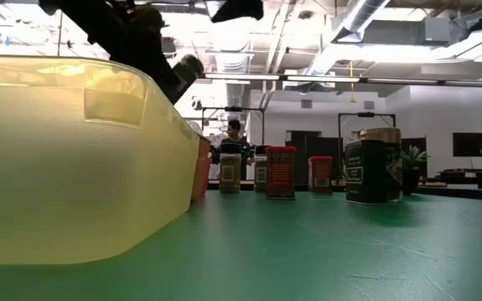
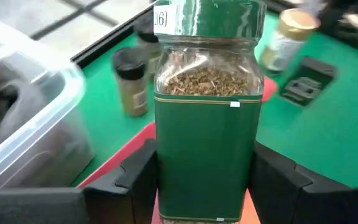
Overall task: Sort spices by type
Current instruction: Put the green seasoning bottle into the red bin
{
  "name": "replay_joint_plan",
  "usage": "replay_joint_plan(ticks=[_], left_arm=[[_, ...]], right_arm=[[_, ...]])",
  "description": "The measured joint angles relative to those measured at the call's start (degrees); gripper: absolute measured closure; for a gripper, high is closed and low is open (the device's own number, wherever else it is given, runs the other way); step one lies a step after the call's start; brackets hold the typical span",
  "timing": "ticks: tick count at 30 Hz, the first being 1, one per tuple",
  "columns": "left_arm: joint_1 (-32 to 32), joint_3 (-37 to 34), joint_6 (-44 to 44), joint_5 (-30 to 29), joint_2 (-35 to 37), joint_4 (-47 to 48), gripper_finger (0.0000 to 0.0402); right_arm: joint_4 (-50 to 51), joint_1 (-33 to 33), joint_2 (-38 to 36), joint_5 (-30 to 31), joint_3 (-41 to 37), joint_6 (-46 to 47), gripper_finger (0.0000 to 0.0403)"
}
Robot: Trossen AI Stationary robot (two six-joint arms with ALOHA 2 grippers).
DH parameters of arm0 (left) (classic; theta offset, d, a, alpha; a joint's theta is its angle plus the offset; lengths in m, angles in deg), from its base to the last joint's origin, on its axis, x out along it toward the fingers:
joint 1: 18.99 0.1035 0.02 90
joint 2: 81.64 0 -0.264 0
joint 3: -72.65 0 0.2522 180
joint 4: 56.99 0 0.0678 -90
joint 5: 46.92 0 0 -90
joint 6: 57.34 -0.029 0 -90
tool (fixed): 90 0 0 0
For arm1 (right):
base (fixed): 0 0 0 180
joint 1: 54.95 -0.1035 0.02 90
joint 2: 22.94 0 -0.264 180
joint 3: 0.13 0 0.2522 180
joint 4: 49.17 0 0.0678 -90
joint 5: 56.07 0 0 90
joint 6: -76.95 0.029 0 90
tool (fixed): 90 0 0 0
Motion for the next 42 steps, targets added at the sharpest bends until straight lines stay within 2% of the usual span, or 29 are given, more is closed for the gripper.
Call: replay_joint_plan(ticks=[6, 15, 23, 26, 32, 36, 42], left_arm=[[-1.54, -2.66, -4.44, -0.33, 1.63, -6.47, 0.0209], [-1.63, -2.78, -7.61, -0.38, 1.06, -7.52, 0.0209], [-1.65, -2.78, -9.45, -0.42, 1.24, -7.67, 0.0209], [-1.65, -2.78, -9.82, -0.44, 1.24, -7.76, 0.0209], [-1.65, -2.78, -10.63, -0.44, 1.24, -8.28, 0.0209], [-1.60, -2.72, -10.78, -0.40, 2.22, -11.38, 0.0209], [0.99, 2.09, -15.55, 0.70, 5.39, -12.58, 0.0209]], right_arm=[[-1.80, 2.09, 2.99, -5.33, -0.21, 0.89, 0.0090], [-5.83, 4.48, 4.02, -6.04, -0.08, -0.31, 0.0086], [-7.98, 5.57, 4.04, -7.32, -0.06, 1.02, 0.0023], [-9.95, 5.42, 4.04, -7.32, -0.06, 0.26, 0.0011], [-13.71, 4.91, 3.93, -7.32, -1.26, -1.21, 0.0020], [-11.08, 4.91, 3.74, -7.30, -1.96, -1.27, 0.0029], [-11.04, 6.24, 0.58, -7.28, 0.98, -1.95, 0.0032]])
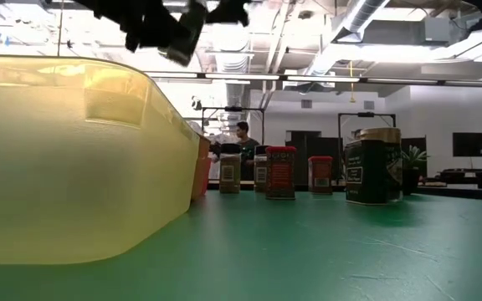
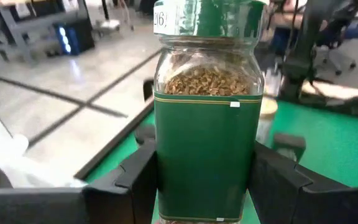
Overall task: Sort spices by type
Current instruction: Put the green seasoning bottle into the red bin
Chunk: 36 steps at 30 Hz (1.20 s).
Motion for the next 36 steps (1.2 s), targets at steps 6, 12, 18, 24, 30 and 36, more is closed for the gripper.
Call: replay_joint_plan(ticks=[6, 12, 18, 24, 30, 36], left_arm=[[1.21, 4.70, -3.42, 1.09, -0.36, 1.57, 0.0209], [1.30, 6.18, -3.72, 0.96, -0.49, 0.22, 0.0209], [1.30, 6.18, -3.25, 1.21, -0.49, -2.39, 0.0208], [1.21, 6.18, -2.71, 1.89, -0.49, -2.83, 0.0208], [1.19, 6.15, -2.02, 3.95, -0.49, -4.39, 0.0208], [1.19, 6.13, -3.71, 3.98, -0.49, -7.32, 0.0207]], right_arm=[[-4.42, 0.95, -1.60, 0.09, 4.12, -0.05, 0.0032], [-4.39, -0.08, -1.59, -0.07, 5.60, -1.23, 0.0033], [-4.44, -0.43, -0.43, -0.07, 5.54, -2.39, 0.0033], [-7.70, -0.41, 1.47, 0.03, 5.40, -2.49, 0.0033], [-8.89, -0.43, 1.73, -0.05, 5.54, -2.47, 0.0038], [-9.02, -0.43, 1.76, -0.19, 5.52, -2.40, 0.0089]])
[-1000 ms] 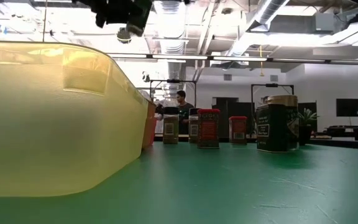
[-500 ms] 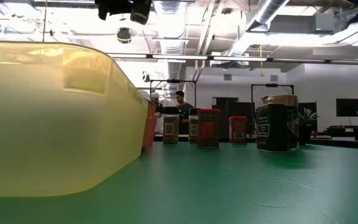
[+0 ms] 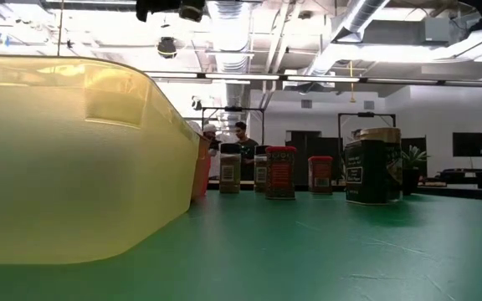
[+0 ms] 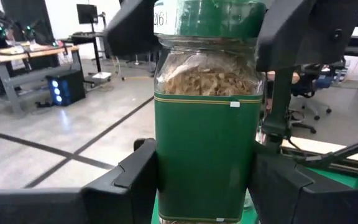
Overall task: Sort spices by type
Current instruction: Put the green seasoning bottle into the red bin
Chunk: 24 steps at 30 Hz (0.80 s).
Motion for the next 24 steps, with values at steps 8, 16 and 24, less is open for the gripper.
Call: replay_joint_plan(ticks=[8, 16, 24], left_arm=[[0.00, -0.04, -2.64, 0.35, 0.00, 0.20, 0.0206], [-0.02, -0.04, -6.26, -0.44, 0.07, 4.01, 0.0161], [-0.02, -0.04, -3.98, -3.27, 0.74, 7.58, 0.0089]], right_arm=[[0.33, -1.01, 0.00, -0.14, 0.00, -0.25, 0.0173], [1.09, -0.98, 0.00, -0.05, -0.04, -0.28, 0.0173], [1.18, -0.98, 0.00, -0.05, -0.04, 0.15, 0.0173]])
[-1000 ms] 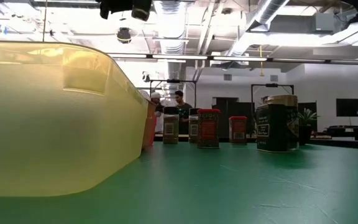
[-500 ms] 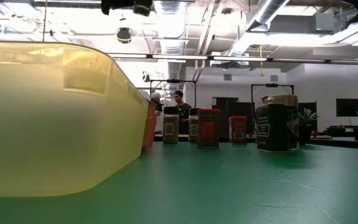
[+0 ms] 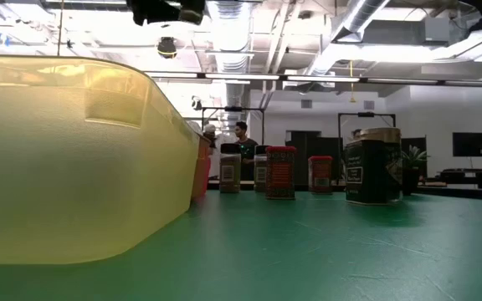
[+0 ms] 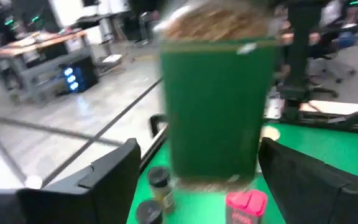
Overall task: Sort spices by type
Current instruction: Put the green seasoning bottle into the red bin
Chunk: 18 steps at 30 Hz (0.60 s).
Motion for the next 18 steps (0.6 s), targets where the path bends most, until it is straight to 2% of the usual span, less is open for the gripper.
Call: replay_joint_plan(ticks=[10, 18], left_arm=[[0.01, 0.00, 11.21, -4.79, 11.08, 19.21, 0.0101], [0.00, 0.00, 18.23, -10.55, 18.19, 24.43, 0.0103]], right_arm=[[5.97, -0.02, 0.79, 0.28, -0.99, 1.35, 0.0173], [-5.58, -0.56, 0.90, 0.59, -15.45, 5.85, 0.0173]])
